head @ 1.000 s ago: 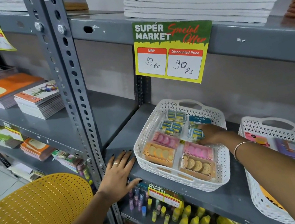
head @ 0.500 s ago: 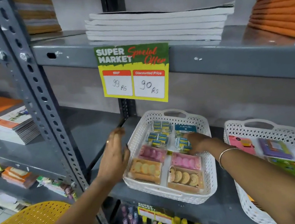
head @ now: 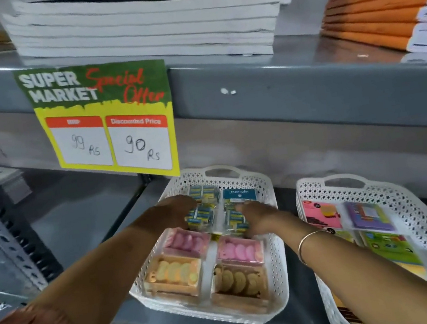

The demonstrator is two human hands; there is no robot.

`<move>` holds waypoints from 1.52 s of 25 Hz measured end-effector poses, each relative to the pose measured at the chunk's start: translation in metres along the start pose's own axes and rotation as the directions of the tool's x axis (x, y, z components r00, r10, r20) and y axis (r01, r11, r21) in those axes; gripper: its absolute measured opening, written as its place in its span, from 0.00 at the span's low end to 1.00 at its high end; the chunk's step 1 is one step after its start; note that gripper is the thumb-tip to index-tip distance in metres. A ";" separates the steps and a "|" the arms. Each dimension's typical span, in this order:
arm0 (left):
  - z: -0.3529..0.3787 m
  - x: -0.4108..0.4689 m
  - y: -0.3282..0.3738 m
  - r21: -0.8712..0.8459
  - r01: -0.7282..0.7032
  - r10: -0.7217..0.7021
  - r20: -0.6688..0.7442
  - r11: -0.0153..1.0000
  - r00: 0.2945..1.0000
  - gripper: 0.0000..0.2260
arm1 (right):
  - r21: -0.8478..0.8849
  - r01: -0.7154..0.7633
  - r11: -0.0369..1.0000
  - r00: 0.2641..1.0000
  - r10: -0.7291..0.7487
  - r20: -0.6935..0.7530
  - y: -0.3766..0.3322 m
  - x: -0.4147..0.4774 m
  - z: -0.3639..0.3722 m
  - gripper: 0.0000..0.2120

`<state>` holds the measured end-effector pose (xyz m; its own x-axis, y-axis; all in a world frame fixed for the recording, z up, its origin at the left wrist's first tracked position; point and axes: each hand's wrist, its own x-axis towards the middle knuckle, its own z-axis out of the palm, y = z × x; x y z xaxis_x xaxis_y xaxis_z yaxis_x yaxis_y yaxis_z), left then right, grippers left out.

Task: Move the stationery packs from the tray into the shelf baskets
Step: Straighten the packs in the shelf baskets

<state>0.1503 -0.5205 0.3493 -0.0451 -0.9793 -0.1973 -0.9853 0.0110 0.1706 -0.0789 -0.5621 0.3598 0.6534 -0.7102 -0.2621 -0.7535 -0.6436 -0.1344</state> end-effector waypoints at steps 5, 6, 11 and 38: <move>0.003 0.012 -0.007 0.031 -0.012 0.012 0.015 0.999 1.000 0.31 | 0.021 0.007 1.000 1.000 -0.007 0.006 -0.001 0.000 -0.002 0.32; 0.004 0.012 -0.008 0.055 -0.029 0.030 -0.015 0.998 0.999 0.32 | 0.026 0.009 1.000 1.000 -0.009 0.007 -0.001 -0.001 -0.002 0.33; 0.002 0.011 -0.001 0.066 -0.022 0.021 0.011 0.998 1.000 0.31 | 0.022 0.013 1.000 1.000 -0.013 0.009 -0.002 -0.004 -0.005 0.35; -0.009 -0.141 0.040 -0.026 -0.151 0.152 0.080 0.988 0.985 0.25 | -0.056 0.196 0.979 0.981 -0.195 0.017 -0.064 -0.108 0.013 0.18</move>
<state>0.1184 -0.3840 0.3932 -0.2076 -0.9469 -0.2454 -0.9625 0.1530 0.2239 -0.1018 -0.4407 0.3846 0.7867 -0.5660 -0.2465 -0.6056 -0.7852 -0.1297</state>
